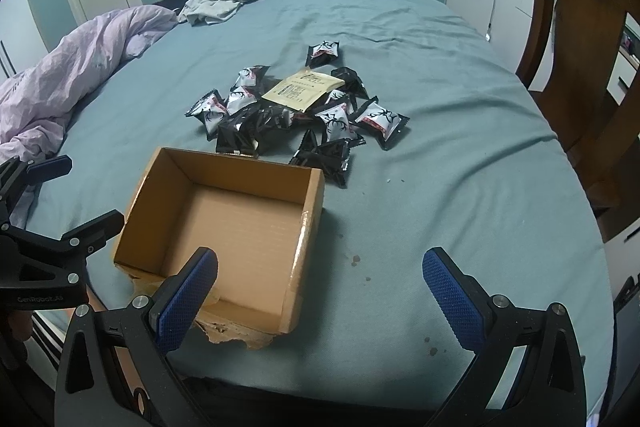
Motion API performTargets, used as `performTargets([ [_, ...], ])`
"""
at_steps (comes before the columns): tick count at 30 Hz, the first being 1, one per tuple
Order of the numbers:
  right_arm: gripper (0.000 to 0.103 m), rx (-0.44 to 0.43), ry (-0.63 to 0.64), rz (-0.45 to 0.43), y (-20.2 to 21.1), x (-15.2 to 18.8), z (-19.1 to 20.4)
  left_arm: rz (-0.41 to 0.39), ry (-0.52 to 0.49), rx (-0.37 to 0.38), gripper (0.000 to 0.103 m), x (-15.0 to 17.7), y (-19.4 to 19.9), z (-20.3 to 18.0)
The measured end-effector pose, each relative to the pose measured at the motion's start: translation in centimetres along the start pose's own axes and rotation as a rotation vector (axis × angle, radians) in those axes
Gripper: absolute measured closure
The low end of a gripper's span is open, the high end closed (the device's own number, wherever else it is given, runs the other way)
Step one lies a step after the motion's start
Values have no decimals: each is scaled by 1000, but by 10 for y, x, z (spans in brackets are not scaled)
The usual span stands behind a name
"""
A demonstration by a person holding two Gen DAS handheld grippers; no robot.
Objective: Organize snacks
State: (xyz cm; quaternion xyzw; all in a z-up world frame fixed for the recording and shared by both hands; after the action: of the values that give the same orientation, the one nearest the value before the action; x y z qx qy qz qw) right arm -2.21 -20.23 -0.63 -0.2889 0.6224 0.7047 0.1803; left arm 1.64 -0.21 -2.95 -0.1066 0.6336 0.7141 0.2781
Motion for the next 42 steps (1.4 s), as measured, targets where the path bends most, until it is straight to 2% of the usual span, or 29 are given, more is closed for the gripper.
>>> performTargets([
  [9,0,-15,-22,3,-2,-3,-3,-4,-18,-18,0,-2,-3,-3],
  [16,0,-93,-84,-11,-9,-16,-16,-3,10,-1,0,-2,-5,0],
  [19,0,-73,-113,-20,-19,-28,-29,0,22,5,0,-2,-7,2],
  [23,0,-21,-103,3,-41,-44,-41,4,43,21,0,-5,-9,6],
  [30,0,-40,-168,85,-89,-80,-50,7,58,50,0,-8,-11,10],
  [36,0,27,-143,117,-136,-112,-60,10,80,88,0,-11,-13,14],
  [42,0,48,-206,147,-179,-130,-79,26,104,114,0,-14,-19,19],
])
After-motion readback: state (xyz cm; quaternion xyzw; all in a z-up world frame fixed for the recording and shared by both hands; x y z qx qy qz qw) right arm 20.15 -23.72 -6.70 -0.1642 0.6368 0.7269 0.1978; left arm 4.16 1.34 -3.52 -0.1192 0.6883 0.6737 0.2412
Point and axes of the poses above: each gripper's, at about its wrist camera, not at the fingertips, and y roughly against the way its jaws point, z to its left, x to its underside, the point moved 3 cm from there along -y, roughly the way its jaws point, and after that the axes turned 1 degree about z, right-handed, at the moved point
